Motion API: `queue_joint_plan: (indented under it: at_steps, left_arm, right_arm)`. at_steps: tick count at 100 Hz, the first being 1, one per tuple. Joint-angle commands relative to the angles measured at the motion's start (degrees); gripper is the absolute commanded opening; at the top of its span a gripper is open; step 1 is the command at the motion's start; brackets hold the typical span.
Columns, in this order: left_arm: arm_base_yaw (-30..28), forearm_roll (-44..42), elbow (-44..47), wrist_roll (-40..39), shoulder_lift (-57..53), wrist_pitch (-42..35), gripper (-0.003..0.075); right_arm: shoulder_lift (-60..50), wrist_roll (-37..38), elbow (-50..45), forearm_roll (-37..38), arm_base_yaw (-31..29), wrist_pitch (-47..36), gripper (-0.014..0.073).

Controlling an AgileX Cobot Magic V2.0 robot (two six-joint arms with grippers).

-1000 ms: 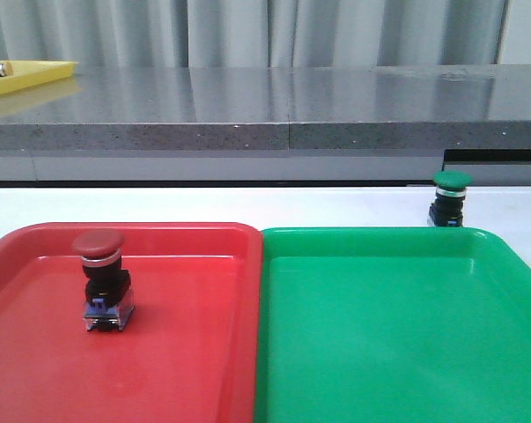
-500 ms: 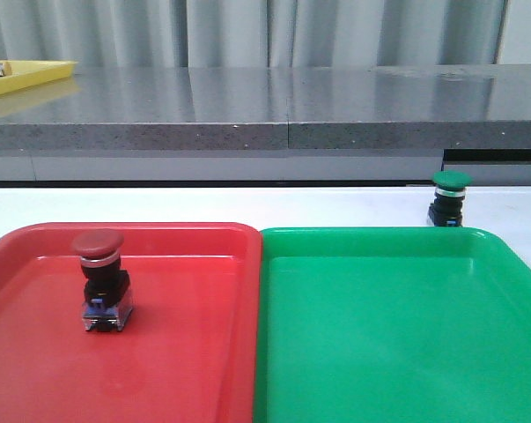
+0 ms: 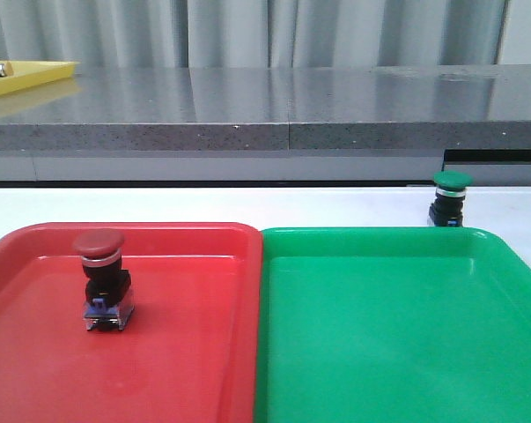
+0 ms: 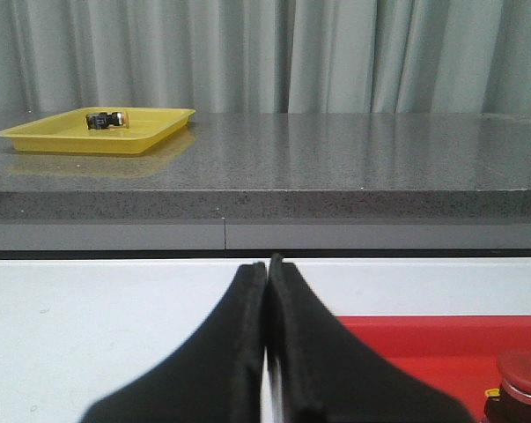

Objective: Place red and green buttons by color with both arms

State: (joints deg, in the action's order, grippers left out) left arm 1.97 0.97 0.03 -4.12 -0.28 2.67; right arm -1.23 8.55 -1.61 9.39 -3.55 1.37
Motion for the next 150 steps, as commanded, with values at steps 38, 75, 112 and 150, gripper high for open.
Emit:
queue_joint_plan:
  at_steps: [38,75,112,150]
  left_arm:
    - [0.0,0.4,0.7,-0.1,-1.8,-4.1,-0.002]
    - [0.0,0.4,0.7,-0.1,-1.8,-4.1,-0.002]
    - [0.0,0.4,0.7,-0.1,-1.8,-4.1,-0.002]
    - [0.0,0.4,0.7,-0.1,-1.8,-4.1,-0.002]
  right_arm:
    - [-0.6,-0.3,1.2,0.3,0.1,-4.8,-0.0064]
    - [-0.6,-0.3,1.2,0.3,0.1,-4.8,-0.0064]
    - [-0.4,-0.3,3.1,0.3,0.0,-3.9,-0.0064]
    - [10.5,-0.3,18.6,0.3,0.0,9.0,-0.0063]
